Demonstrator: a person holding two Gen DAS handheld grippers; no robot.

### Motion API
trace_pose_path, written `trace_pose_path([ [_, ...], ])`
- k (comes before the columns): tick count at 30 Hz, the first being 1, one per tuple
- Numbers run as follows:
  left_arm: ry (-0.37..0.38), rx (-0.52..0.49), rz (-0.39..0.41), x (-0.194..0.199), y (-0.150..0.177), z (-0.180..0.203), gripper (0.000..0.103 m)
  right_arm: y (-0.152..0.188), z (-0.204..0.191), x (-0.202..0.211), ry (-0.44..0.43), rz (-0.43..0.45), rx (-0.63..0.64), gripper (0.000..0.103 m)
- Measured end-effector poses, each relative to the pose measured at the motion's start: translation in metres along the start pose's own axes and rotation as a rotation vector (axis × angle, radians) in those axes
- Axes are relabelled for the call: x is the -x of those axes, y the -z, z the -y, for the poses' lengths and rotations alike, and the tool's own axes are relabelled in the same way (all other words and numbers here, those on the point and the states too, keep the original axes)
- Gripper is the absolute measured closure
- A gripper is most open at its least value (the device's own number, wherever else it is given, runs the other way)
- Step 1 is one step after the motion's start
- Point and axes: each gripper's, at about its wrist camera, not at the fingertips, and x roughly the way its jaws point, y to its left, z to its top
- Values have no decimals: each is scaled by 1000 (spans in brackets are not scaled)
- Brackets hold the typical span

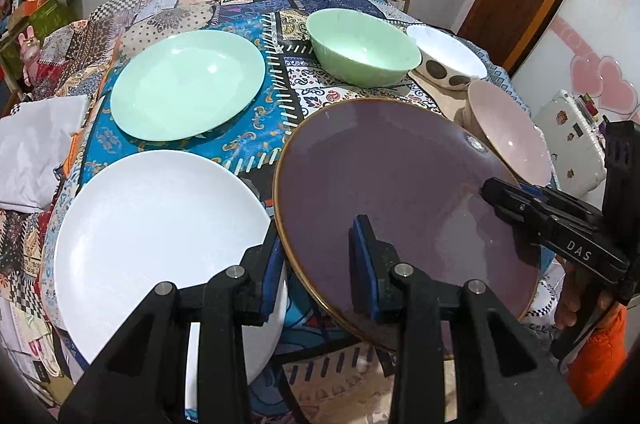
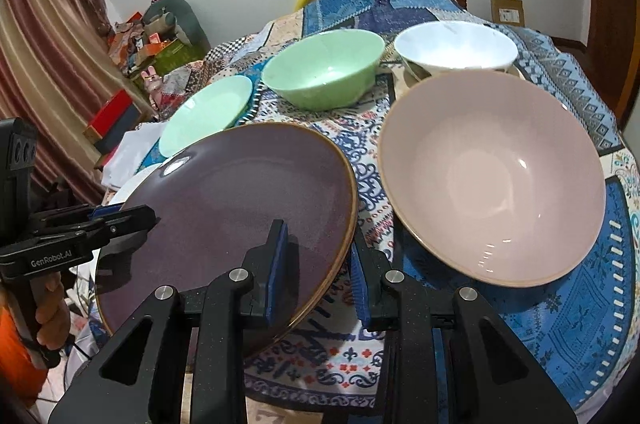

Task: Organize plates and bowls
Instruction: 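Carry the dark purple plate with the left tool toward the pink bowl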

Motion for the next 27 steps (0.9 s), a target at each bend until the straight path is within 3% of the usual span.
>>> trace_pose_path([
  [15, 5, -1, -76, -43, 1, -1, 69, 6, 15, -19, 38, -47, -18, 77],
  [27, -8, -17, -89, -42, 1, 3, 69, 4, 13, -17, 75, -71, 24, 75],
])
